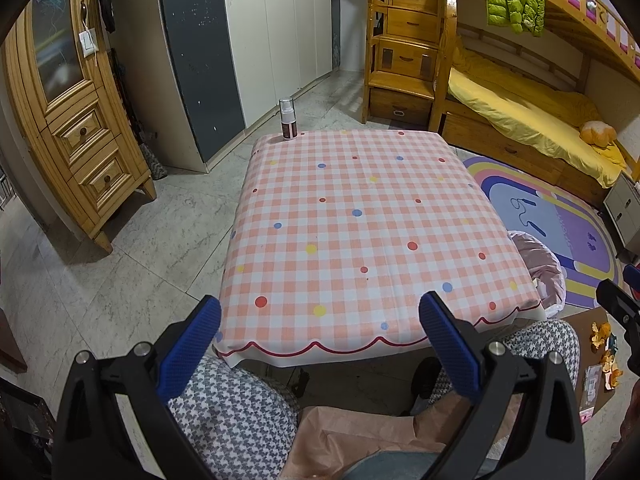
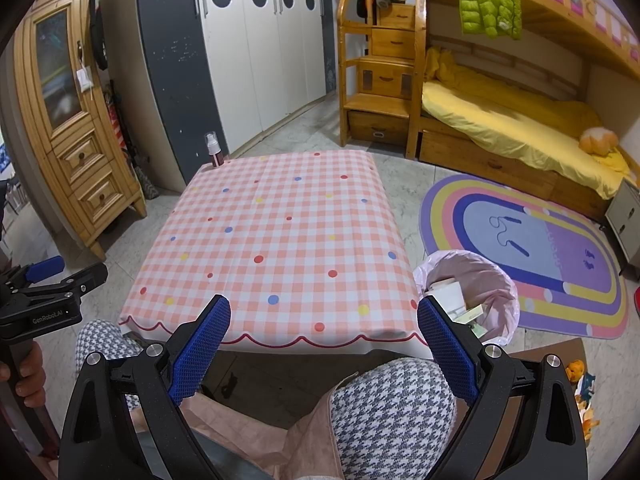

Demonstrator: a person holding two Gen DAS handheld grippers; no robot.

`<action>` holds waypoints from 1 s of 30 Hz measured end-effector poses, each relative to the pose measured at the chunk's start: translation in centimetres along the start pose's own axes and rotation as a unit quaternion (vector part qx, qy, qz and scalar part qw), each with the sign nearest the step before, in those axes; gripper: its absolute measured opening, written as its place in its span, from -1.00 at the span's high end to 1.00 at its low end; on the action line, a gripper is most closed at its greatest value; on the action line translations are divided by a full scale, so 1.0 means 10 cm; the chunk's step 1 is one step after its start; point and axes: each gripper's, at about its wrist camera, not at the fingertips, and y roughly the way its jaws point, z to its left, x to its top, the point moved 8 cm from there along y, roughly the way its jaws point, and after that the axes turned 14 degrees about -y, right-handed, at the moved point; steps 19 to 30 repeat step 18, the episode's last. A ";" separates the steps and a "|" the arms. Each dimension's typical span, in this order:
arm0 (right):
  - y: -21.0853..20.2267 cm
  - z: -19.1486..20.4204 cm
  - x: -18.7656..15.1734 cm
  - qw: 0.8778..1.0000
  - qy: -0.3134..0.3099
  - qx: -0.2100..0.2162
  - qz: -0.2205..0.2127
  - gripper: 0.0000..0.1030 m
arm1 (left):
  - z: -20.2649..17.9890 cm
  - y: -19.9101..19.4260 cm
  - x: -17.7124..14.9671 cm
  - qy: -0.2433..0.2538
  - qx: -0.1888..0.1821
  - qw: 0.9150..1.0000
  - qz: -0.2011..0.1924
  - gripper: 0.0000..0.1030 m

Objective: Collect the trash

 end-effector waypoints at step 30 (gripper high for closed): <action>0.00 -1.28 -0.64 0.988 0.104 -0.118 -0.003 -0.84 | -0.11 0.34 -0.04 0.020 -0.005 1.000 0.012 -0.87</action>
